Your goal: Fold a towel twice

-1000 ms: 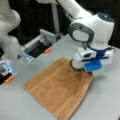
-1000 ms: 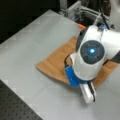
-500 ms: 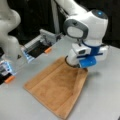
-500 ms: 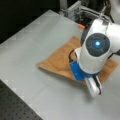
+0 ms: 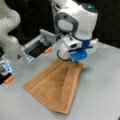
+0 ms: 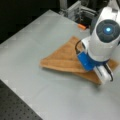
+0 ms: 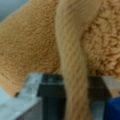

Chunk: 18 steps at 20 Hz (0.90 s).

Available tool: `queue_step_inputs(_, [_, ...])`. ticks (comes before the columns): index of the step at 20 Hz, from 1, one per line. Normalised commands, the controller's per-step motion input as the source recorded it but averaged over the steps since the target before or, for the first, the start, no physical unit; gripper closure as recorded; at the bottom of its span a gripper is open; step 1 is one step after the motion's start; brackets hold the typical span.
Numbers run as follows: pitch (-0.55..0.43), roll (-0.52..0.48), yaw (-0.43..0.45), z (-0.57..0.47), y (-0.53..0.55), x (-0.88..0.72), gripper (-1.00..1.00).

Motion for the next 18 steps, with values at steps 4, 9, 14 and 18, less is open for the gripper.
queue_step_inputs(4, [-0.017, 0.099, 0.059, -0.02, -0.11, -0.51, 1.0])
queue_step_inputs(9, [-0.055, 0.123, 0.017, -0.09, -0.06, -0.49, 1.0])
queue_step_inputs(14, [-0.143, 0.137, -0.047, -0.12, 0.01, -0.37, 1.0])
queue_step_inputs(18, [-0.187, 0.146, -0.159, -0.09, 0.04, -0.35, 1.0])
